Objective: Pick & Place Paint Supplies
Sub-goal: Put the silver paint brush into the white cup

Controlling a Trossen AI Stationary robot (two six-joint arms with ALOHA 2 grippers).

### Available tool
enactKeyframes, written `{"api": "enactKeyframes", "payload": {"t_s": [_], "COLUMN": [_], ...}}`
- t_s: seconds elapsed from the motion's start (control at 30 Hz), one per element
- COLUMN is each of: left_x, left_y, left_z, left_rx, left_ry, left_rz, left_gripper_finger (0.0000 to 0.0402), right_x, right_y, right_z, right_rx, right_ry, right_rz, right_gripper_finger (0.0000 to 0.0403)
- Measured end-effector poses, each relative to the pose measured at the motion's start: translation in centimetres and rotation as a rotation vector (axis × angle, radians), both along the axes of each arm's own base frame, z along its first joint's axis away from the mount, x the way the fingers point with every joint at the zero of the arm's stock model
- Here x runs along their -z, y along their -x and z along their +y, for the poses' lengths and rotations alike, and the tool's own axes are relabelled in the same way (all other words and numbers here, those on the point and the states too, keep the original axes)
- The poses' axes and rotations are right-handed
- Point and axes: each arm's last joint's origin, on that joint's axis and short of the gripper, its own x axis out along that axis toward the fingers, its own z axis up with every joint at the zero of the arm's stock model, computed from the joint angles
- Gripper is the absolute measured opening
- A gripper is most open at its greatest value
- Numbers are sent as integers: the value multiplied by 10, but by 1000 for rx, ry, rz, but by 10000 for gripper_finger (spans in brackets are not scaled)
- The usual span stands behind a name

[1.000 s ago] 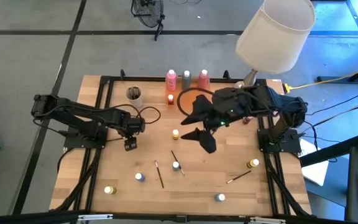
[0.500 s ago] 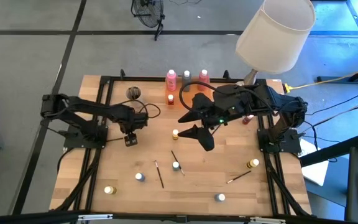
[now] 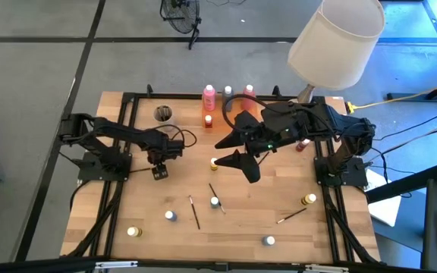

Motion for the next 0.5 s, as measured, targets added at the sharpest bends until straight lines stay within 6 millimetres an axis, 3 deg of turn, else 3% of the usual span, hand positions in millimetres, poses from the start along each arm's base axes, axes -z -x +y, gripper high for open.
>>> {"api": "enactKeyframes", "payload": {"t_s": [0.5], "left_x": [1], "left_y": [-2], "left_z": [-17], "left_rx": [50], "left_ry": [-56], "left_rz": [2], "left_gripper_finger": [244], "right_x": [0], "right_y": [0], "right_z": [0], "right_rx": [4], "right_ry": [-14], "right_rz": [4], "right_gripper_finger": [261]}}
